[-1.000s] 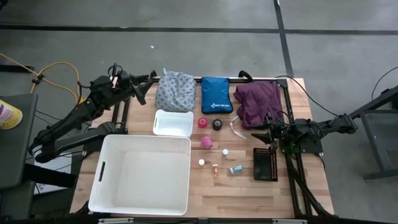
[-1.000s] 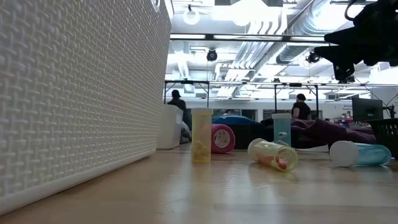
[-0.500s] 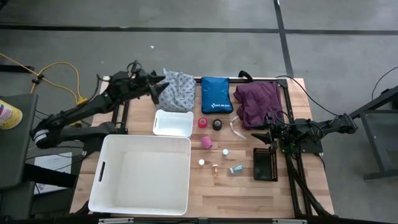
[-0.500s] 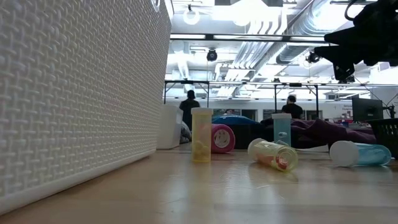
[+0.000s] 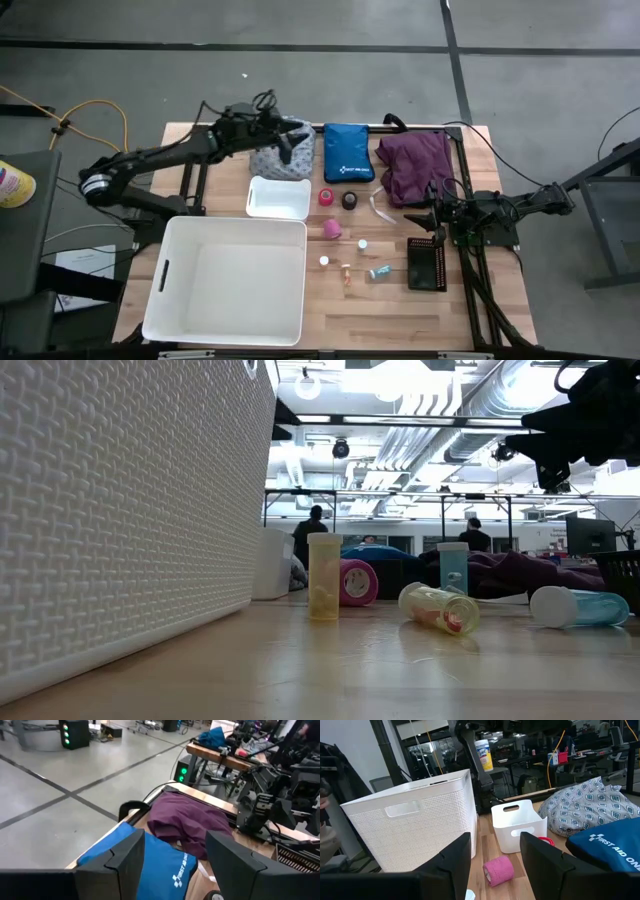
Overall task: Pick & place medical supplies in basket/bin
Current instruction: Put the red bandage into the white bin
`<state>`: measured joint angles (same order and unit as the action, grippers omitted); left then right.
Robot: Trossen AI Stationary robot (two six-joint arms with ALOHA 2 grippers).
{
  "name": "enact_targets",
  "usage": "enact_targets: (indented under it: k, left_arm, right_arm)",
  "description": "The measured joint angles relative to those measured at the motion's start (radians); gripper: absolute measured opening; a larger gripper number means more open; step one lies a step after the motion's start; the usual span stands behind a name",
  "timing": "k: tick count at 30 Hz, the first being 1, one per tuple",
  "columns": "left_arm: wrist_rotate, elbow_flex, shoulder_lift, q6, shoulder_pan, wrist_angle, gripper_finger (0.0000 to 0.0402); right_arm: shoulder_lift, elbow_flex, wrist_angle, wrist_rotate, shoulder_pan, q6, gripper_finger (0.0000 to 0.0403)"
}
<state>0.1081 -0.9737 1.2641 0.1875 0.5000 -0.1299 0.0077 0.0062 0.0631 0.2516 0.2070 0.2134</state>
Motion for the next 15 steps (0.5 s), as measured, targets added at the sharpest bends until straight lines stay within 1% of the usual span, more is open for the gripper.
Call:
enact_targets:
  k: [6, 15]
  left_arm:
    - [-0.002, -0.087, 0.119, -0.008, -0.026, 0.002, 0.0202]
    - [-0.004, -0.227, 0.256, -0.036, -0.068, 0.000, 0.0202]
  right_arm:
    - [0.000, 0.000, 0.000, 0.001, 0.000, 0.000, 0.0158]
    - [0.000, 0.000, 0.000, 0.002, 0.000, 0.000, 0.0158]
